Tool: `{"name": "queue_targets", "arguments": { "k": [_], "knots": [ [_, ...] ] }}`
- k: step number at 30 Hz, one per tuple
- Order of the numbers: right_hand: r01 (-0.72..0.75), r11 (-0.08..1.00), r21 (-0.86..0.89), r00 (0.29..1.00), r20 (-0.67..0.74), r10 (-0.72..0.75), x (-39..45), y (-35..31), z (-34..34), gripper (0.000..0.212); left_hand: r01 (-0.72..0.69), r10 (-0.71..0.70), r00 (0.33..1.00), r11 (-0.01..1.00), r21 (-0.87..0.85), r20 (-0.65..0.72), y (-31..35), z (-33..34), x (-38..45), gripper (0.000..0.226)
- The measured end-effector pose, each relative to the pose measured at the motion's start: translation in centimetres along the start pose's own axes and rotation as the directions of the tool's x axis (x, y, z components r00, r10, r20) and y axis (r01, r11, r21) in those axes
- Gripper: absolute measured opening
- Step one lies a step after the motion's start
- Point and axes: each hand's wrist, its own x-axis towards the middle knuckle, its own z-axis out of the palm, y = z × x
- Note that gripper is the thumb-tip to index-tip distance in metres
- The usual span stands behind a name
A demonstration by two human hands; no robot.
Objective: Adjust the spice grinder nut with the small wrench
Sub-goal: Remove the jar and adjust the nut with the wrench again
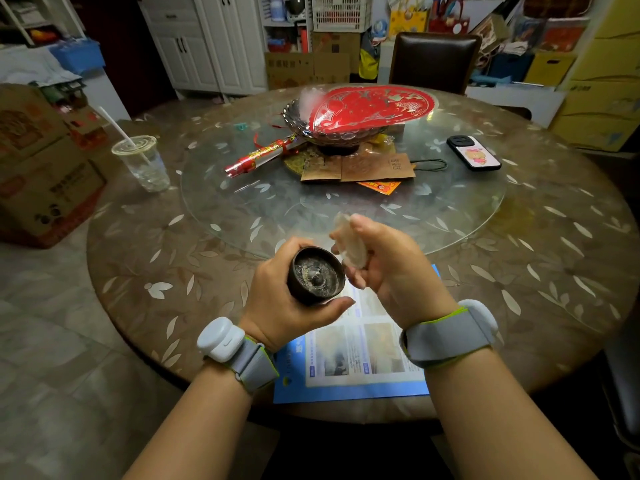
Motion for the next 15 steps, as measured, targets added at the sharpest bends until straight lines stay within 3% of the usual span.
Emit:
{"name": "queue_targets", "arguments": {
  "k": [2, 8, 11, 15],
  "knots": [
    [-0.036, 0.993, 0.113, 0.999, -0.016, 0.038, 0.2, 0.5, -0.4, 0.056, -0.013, 0.014, 0.999, 0.999, 0.033, -0.033, 0.1, 0.0, -0.4, 0.061],
    [-0.039, 0.999, -0.002, 0.999, -0.037, 0.039, 0.3, 1.6, -0.5, 0.038, -0.018, 0.019, 0.999, 0.999, 0.029, -0.041, 0.0, -0.4, -0.7, 0.064],
    [-0.039, 0.951, -0.305, 0.994, -0.111, 0.005, 0.7, 2.8, -0.8, 0.035, -0.019, 0.022, 0.997, 0.999, 0.036, -0.069, 0.2, -0.2, -0.9, 0.062],
    [-0.048, 0.654, -0.755, 0.982, -0.155, -0.107, 0.6, 5.2, -2.2, 0.04, -0.041, 0.049, 0.993, 0.996, 0.076, -0.106, 0.8, -0.2, -1.4, 0.061]
  ]
}}
